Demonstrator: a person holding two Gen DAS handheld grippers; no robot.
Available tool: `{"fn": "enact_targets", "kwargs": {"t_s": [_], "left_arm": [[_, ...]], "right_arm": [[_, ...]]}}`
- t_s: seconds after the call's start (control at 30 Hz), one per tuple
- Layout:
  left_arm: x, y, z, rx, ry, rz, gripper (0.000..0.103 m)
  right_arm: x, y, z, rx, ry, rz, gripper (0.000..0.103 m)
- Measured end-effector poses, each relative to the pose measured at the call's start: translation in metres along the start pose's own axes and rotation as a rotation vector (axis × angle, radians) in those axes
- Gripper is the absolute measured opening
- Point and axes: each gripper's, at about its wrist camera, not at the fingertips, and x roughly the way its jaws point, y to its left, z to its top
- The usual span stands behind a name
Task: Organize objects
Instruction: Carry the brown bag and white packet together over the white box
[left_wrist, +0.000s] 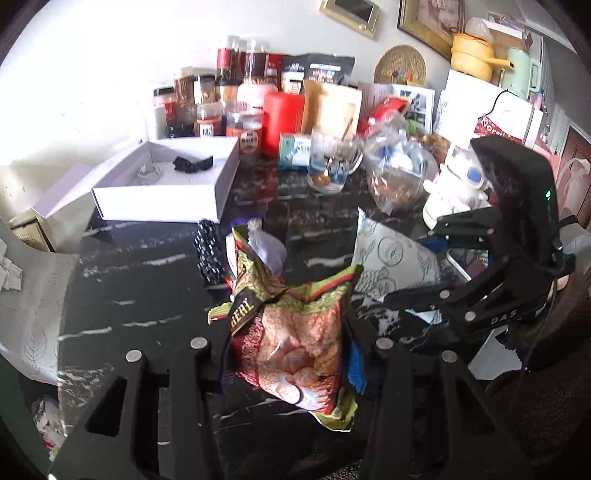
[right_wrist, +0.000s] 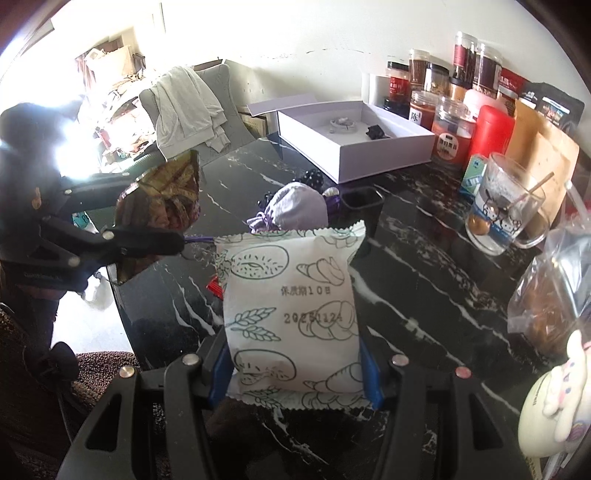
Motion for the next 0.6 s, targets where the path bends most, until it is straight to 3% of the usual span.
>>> {"fn": "enact_targets", "kwargs": {"t_s": [0.37,0.6], "left_arm": [[-0.007,0.015,0.027,-0.028,0.004,0.066,0.045],[0.003,0.032,0.042,-0.041,0.038,0.152,0.045]], "right_arm": [[-0.011,0.009,0.026,-0.067,-0.04,-0.005,0.057],[-0.013,0.011,0.046,-0.098,-0.058,-0.007,0.057]]}}
